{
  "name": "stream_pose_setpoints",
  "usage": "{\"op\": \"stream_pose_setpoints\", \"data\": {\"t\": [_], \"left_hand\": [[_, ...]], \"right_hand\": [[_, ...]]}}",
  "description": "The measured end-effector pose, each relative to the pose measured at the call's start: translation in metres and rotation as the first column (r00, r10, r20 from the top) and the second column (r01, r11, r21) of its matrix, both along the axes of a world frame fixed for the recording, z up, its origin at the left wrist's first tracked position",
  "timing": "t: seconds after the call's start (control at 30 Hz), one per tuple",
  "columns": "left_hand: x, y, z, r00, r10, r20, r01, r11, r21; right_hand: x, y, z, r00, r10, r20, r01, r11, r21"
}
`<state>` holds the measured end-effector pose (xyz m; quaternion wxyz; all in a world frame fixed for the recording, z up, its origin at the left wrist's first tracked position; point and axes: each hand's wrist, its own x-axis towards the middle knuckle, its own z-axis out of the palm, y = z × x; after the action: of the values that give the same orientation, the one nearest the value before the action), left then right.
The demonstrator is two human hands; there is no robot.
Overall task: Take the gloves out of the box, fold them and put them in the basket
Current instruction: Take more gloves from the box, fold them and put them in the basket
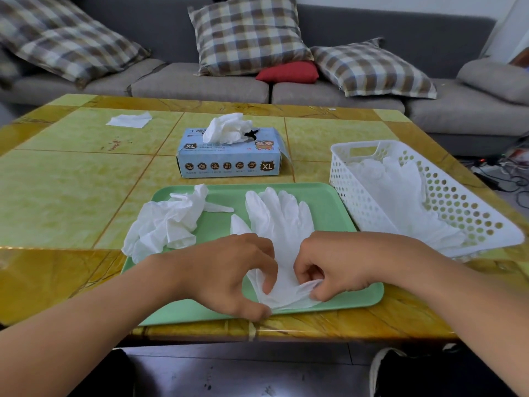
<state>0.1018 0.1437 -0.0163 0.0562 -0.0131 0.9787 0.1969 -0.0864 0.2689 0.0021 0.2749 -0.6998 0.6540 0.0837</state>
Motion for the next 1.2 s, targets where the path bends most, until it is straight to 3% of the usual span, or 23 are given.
{"op": "stream_pose_setpoints", "data": {"t": [0.1,0.2,0.27,0.33,0.4,0.47,0.57,0.63,0.67,0.7,0.8,0.87,0.9,1.03,1.13,1.2], "left_hand": [[0.001,0.002,0.005,0.997,0.020,0.075,-0.020,1.000,-0.003],[0.001,0.007,0.004,0.999,0.052,0.007,-0.052,0.998,-0.029],[-0.001,0.007,0.002,0.990,0.085,-0.114,-0.086,0.996,-0.007],[-0.006,0.005,0.001,0.933,0.125,-0.336,-0.109,0.992,0.068],[-0.010,0.003,0.004,0.814,0.204,-0.543,-0.099,0.971,0.216],[-0.011,0.003,0.013,0.722,0.344,-0.601,-0.073,0.900,0.429],[-0.016,0.005,0.036,0.692,0.552,-0.465,-0.047,0.677,0.734],[-0.022,0.007,0.053,0.658,0.660,-0.362,-0.070,0.532,0.844],[-0.024,0.008,0.060,0.629,0.709,-0.318,-0.087,0.471,0.878],[-0.027,0.009,0.065,0.599,0.752,-0.277,-0.104,0.416,0.903],[-0.027,0.007,0.072,0.534,0.825,-0.186,-0.151,0.309,0.939],[-0.024,0.005,0.076,0.534,0.833,-0.143,-0.146,0.258,0.955],[-0.022,0.004,0.077,0.548,0.826,-0.134,-0.144,0.251,0.957],[-0.017,0.005,0.082,0.602,0.779,-0.174,-0.140,0.317,0.938],[-0.015,0.011,0.093,0.605,0.770,-0.202,-0.131,0.346,0.929],[-0.017,0.017,0.109,0.658,0.726,-0.201,-0.120,0.365,0.923]], "right_hand": [[0.001,0.000,0.000,0.999,-0.007,0.052,0.007,1.000,0.002],[-0.001,-0.001,0.013,0.965,-0.053,0.256,0.047,0.999,0.027],[-0.006,-0.003,0.025,0.893,-0.111,0.436,0.108,0.994,0.031],[-0.012,-0.004,0.036,0.785,-0.146,0.601,0.155,0.987,0.038],[-0.017,-0.004,0.042,0.641,-0.189,0.743,0.199,0.977,0.078],[-0.023,-0.004,0.045,0.488,-0.226,0.843,0.240,0.963,0.119],[-0.028,-0.006,0.052,0.116,-0.304,0.946,0.308,0.916,0.257],[-0.024,-0.006,0.059,-0.202,-0.295,0.934,0.320,0.881,0.348],[-0.022,-0.006,0.063,-0.291,-0.266,0.919,0.323,0.877,0.356],[-0.020,-0.006,0.065,-0.314,-0.241,0.918,0.310,0.888,0.339],[-0.009,-0.006,0.060,-0.182,-0.112,0.977,0.290,0.943,0.162],[0.004,-0.008,0.056,-0.111,-0.111,0.988,0.460,0.875,0.150],[0.009,-0.010,0.055,-0.121,-0.136,0.983,0.560,0.808,0.181],[0.016,-0.014,0.063,-0.155,-0.141,0.978,0.733,0.647,0.210],[0.015,-0.005,0.081,-0.088,-0.126,0.988,0.787,0.599,0.146],[0.012,0.006,0.098,-0.036,-0.108,0.994,0.801,0.591,0.093]]}}
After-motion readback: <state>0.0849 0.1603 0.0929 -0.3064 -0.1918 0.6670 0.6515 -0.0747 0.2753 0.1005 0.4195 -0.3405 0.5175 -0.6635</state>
